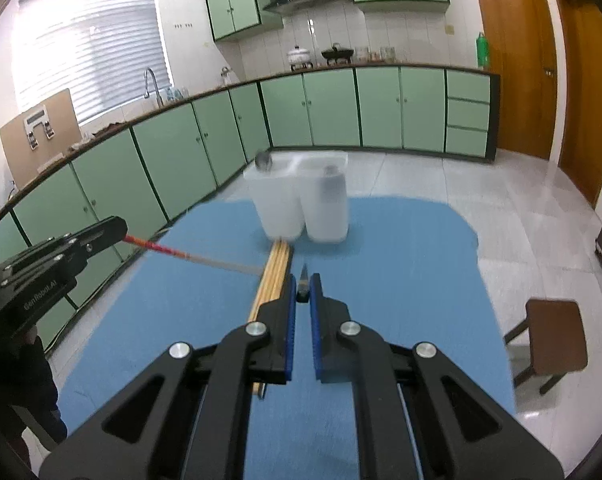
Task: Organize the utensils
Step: 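Lift both chopsticks into the white holder and open both tools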
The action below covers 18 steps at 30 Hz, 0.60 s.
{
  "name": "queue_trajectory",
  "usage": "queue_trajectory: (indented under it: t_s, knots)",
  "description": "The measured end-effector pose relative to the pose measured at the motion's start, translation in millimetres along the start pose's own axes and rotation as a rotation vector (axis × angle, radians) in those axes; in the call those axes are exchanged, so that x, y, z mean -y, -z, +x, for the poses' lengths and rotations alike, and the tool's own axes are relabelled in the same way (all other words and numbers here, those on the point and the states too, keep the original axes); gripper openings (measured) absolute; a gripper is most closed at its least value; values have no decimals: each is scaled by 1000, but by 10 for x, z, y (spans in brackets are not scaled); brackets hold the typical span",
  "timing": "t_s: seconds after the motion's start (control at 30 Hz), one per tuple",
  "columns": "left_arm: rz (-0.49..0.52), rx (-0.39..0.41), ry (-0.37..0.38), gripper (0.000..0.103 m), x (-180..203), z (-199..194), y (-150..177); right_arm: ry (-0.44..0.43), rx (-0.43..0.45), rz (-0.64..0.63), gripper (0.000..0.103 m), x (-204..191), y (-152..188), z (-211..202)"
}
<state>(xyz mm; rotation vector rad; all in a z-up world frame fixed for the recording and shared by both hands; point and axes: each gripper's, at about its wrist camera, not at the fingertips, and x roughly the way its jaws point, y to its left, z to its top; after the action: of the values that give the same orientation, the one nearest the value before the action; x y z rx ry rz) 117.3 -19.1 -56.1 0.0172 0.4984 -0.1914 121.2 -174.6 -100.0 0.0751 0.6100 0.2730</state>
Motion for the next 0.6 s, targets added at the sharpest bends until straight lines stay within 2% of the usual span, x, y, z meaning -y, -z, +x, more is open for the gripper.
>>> queue_trajectory:
  t_s: [0.17, 0.47, 0.6]
  knots:
    - [-10, 29, 33, 6, -27, 71, -246, -20, 35, -17, 6, 19, -371, -71]
    - [-1, 59, 77, 6, -29, 135, -529, -62, 24, -49, 6, 11, -863, -17]
    - [-5, 80, 91, 6, -56, 168, -659, -68, 47, -74, 6, -6, -1122, -43]
